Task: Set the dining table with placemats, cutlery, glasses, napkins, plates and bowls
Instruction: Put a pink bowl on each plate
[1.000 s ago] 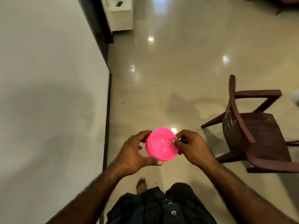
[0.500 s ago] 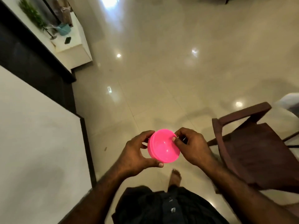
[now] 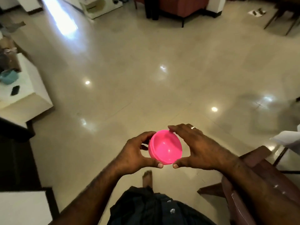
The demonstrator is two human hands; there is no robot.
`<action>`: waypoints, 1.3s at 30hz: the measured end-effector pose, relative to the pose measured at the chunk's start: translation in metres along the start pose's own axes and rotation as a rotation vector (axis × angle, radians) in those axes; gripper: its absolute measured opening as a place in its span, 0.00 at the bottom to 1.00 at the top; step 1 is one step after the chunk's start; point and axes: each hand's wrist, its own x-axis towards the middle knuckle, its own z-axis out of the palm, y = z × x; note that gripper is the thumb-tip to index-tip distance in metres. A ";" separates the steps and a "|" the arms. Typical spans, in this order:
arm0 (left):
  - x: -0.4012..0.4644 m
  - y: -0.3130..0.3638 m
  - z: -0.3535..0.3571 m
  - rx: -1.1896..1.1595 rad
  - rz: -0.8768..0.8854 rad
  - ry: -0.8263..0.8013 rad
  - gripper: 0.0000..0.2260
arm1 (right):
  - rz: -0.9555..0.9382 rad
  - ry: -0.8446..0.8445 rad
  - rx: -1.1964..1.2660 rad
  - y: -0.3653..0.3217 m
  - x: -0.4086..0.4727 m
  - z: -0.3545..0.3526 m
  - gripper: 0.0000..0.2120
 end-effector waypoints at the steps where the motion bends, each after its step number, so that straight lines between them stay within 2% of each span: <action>1: 0.025 0.003 -0.008 0.012 0.020 -0.037 0.45 | 0.032 0.008 0.002 0.008 0.013 -0.006 0.59; 6: 0.162 0.023 -0.030 0.102 0.128 -0.315 0.45 | 0.210 0.074 -0.018 0.052 0.052 -0.041 0.60; 9: 0.246 0.047 -0.017 0.150 0.202 -0.470 0.45 | 0.343 0.134 0.025 0.096 0.062 -0.061 0.58; 12: 0.326 0.069 0.010 0.170 0.262 -0.548 0.44 | 0.441 0.205 0.052 0.150 0.076 -0.084 0.56; 17: 0.453 0.120 0.063 0.184 0.315 -0.576 0.43 | 0.563 0.346 0.145 0.254 0.092 -0.143 0.55; 23: 0.577 0.197 0.122 0.110 0.363 -0.553 0.42 | 0.661 0.463 0.145 0.358 0.081 -0.242 0.54; 28: 0.676 0.260 0.184 0.045 0.411 -0.610 0.39 | 0.817 0.650 0.226 0.434 0.043 -0.297 0.55; 33: 0.767 0.317 0.267 0.021 0.478 -0.781 0.40 | 1.022 0.813 0.324 0.487 0.001 -0.303 0.53; 35: 0.801 0.349 0.325 0.053 0.509 -0.939 0.39 | 1.185 0.956 0.402 0.508 -0.027 -0.304 0.52; 37: 0.805 0.370 0.349 0.060 0.543 -1.008 0.39 | 1.223 0.984 0.400 0.505 -0.036 -0.303 0.52; 39: 0.818 0.398 0.398 0.106 0.587 -1.162 0.39 | 1.363 1.088 0.443 0.509 -0.056 -0.303 0.54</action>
